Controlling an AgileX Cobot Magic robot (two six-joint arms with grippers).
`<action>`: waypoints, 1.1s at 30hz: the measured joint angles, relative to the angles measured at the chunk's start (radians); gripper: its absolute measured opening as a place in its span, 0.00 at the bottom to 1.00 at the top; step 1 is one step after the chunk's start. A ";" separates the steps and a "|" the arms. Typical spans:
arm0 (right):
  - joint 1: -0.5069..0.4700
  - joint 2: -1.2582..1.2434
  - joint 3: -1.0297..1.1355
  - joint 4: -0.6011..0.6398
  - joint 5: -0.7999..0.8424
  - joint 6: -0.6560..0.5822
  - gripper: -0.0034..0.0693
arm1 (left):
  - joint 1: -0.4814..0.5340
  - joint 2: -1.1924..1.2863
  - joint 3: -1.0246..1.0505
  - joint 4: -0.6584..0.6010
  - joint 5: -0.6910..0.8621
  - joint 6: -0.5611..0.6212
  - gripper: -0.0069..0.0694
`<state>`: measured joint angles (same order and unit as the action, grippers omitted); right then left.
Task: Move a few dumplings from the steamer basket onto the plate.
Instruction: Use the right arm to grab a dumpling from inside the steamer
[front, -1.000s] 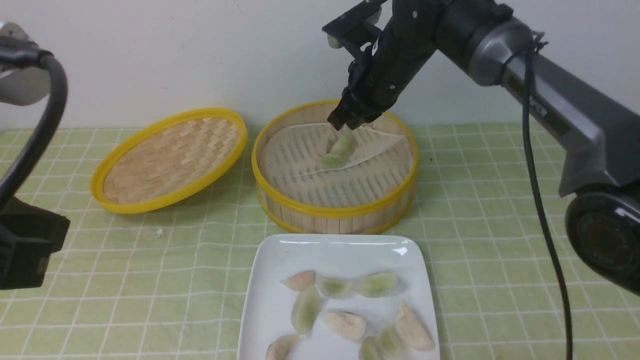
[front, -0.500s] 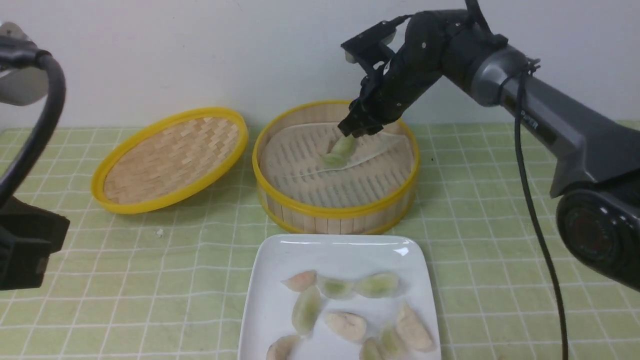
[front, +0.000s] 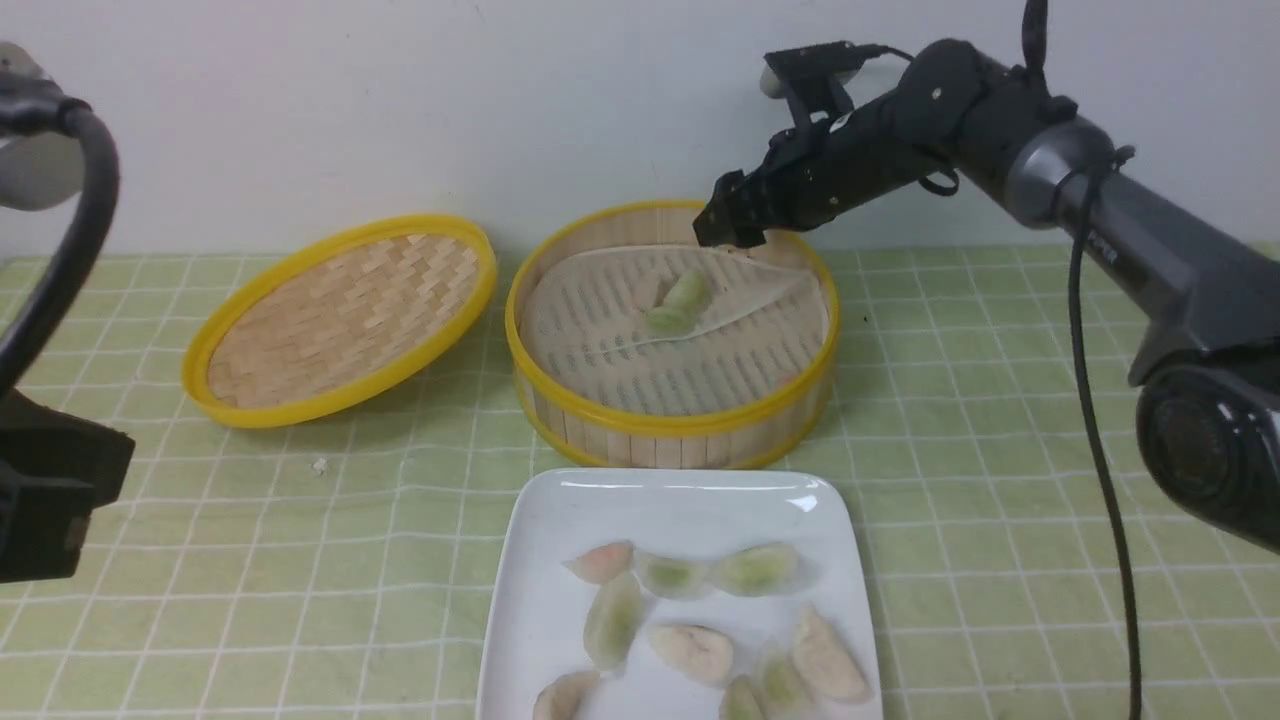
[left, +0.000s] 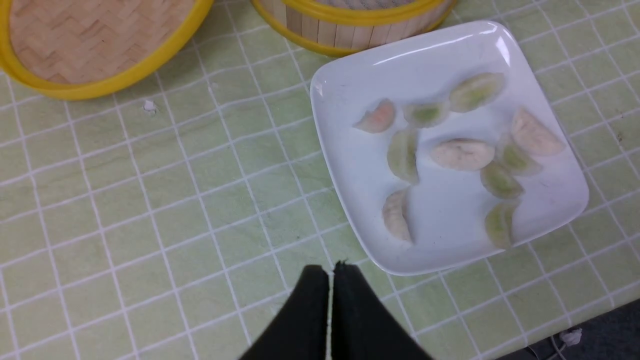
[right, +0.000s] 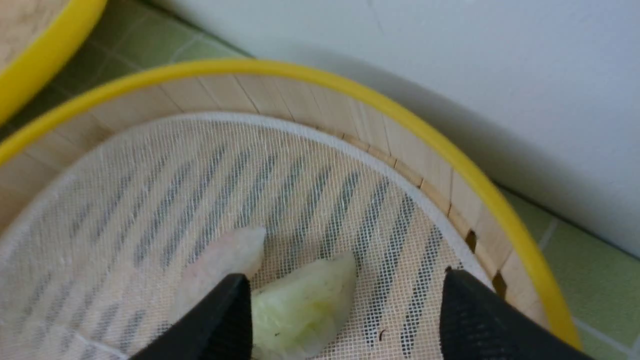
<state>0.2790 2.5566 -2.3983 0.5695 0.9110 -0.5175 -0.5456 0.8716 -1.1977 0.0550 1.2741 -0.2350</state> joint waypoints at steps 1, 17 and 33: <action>0.000 0.007 0.000 0.000 -0.005 -0.007 0.68 | 0.000 0.000 0.000 0.000 0.000 -0.003 0.08; 0.030 0.058 0.000 0.041 -0.030 -0.120 0.68 | 0.000 0.000 0.000 0.000 0.000 -0.042 0.08; 0.049 0.098 -0.007 0.080 -0.022 -0.280 0.64 | 0.000 0.000 0.000 -0.001 0.000 -0.045 0.08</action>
<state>0.3285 2.6550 -2.4056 0.6492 0.8885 -0.7974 -0.5456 0.8716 -1.1977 0.0538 1.2741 -0.2795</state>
